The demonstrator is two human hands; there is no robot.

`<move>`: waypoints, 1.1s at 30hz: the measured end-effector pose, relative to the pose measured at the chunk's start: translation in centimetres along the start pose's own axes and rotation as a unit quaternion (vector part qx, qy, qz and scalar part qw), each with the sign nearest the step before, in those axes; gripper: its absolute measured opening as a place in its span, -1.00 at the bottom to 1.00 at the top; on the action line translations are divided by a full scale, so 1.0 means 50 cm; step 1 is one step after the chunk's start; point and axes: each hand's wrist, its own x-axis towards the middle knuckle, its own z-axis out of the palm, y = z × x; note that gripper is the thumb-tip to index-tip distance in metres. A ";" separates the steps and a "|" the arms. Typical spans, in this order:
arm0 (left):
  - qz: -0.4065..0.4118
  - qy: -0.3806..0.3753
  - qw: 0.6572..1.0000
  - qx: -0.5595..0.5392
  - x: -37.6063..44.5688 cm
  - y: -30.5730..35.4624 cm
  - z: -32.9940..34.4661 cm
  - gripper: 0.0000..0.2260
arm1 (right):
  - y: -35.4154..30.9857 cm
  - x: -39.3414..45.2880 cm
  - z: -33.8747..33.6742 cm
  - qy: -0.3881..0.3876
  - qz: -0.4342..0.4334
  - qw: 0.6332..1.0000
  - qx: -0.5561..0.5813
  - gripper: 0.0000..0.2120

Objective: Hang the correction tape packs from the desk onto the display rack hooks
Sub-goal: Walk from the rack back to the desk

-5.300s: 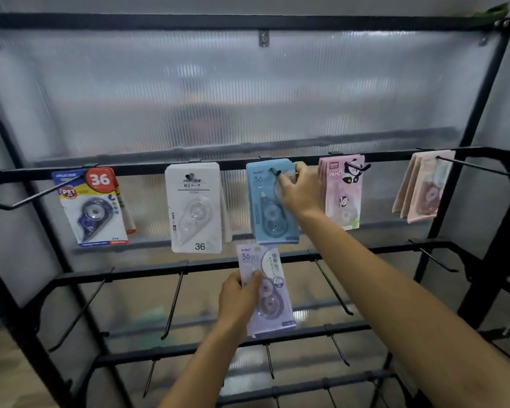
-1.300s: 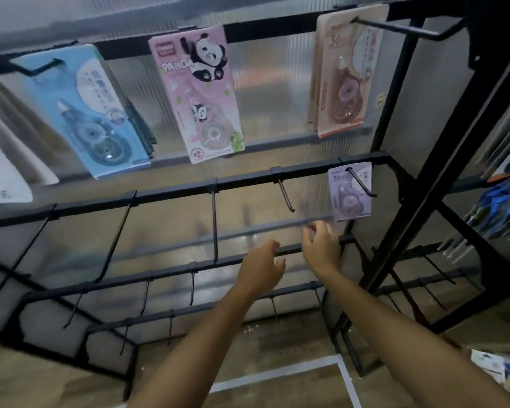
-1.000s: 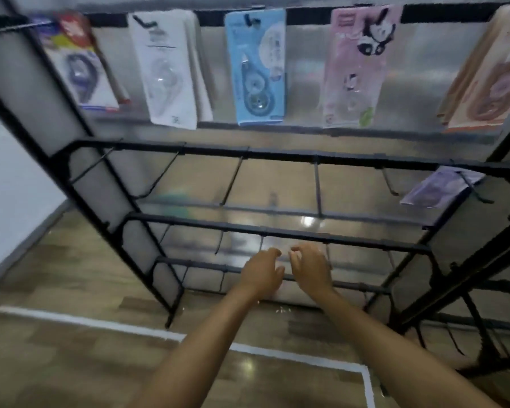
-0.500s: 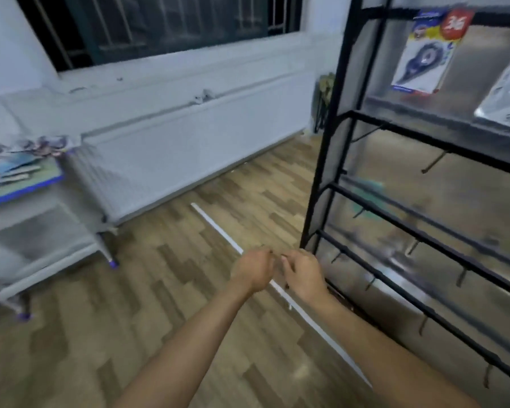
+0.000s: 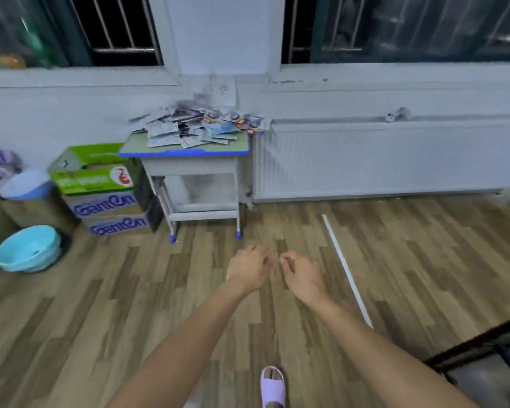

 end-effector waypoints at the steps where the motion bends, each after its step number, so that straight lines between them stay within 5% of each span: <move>1: -0.013 0.005 1.000 -0.001 0.027 -0.028 -0.012 -0.71 | -0.013 0.038 0.017 -0.013 -0.006 1.000 0.000 -0.76; 18: -0.165 0.066 0.984 -0.028 0.499 -0.355 -0.210 -0.64 | -0.216 0.669 0.225 -0.090 -0.063 0.992 0.062 -0.77; 33: -0.191 0.056 0.980 -0.025 0.932 -0.761 -0.405 -0.59 | -0.459 1.165 0.487 -0.116 -0.040 0.990 0.061 -0.75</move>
